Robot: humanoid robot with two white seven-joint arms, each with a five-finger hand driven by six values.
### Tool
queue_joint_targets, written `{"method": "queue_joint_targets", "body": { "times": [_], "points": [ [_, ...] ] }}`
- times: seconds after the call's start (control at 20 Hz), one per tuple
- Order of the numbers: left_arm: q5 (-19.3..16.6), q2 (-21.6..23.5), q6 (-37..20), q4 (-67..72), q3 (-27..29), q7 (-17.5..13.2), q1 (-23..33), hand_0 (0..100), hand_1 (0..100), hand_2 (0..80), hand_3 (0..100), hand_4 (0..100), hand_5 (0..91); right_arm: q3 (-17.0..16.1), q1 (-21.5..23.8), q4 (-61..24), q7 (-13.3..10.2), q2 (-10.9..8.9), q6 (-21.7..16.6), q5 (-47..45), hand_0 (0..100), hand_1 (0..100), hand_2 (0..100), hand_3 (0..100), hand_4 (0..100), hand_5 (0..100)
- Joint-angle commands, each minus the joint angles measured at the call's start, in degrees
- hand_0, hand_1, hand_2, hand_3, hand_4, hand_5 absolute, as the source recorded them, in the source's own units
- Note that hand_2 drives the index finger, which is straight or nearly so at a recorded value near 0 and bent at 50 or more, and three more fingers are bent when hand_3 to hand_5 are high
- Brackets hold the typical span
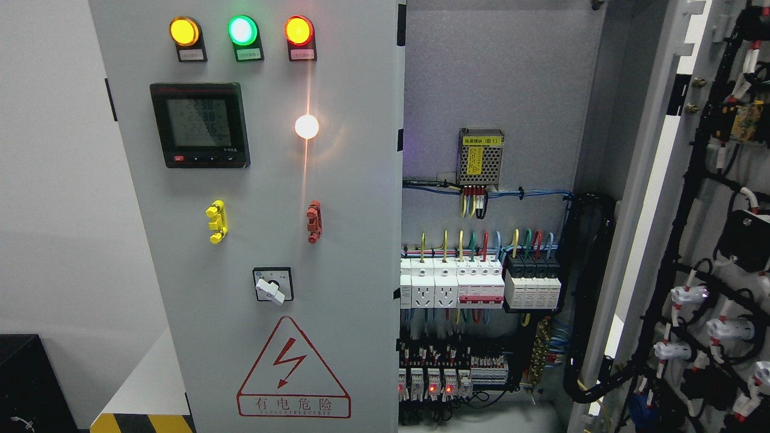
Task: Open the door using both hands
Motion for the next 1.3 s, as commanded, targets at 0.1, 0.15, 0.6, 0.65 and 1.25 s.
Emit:
{"method": "queue_joint_targets", "body": {
  "times": [0.1,0.15,0.6,0.65,1.25],
  "points": [
    [-3.2,-14.9,-3.3,37.4,0.4,-0.8,6.9,0,0,0.0,0,0,0.0,-0.4,0.0,0.0,0.0,0.06,0.0,-0.4,0,0,0,0,0,0],
    [-3.3,-17.6,-5.0,42.1,0.3,-0.8,6.9,0,0,0.0,0,0,0.0,-0.4,0.0,0.0,0.0,0.06,0.0,-0.5,0,0,0,0,0,0],
    [-13.4,-32.3,-7.0,69.3,0.4,-6.7,6.6,0,0,0.0,0,0,0.0,-0.4,0.0,0.0,0.0,0.06,-0.1,-0.5,0,0,0,0,0,0],
    [-14.3,-33.8,-7.0,72.2,0.4,-6.7,6.6,0,0,0.0,0,0,0.0,-0.4,0.0,0.0,0.0,-0.02,-0.1,-0.4,0,0,0,0,0,0],
    [-44.6,-39.2,-6.5,79.1,29.7,-6.8,8.6,0,0,0.0,0,0,0.0,-0.4,0.0,0.0,0.0,-0.02,0.0,-0.5,0,0,0,0,0,0]
  ]
}}
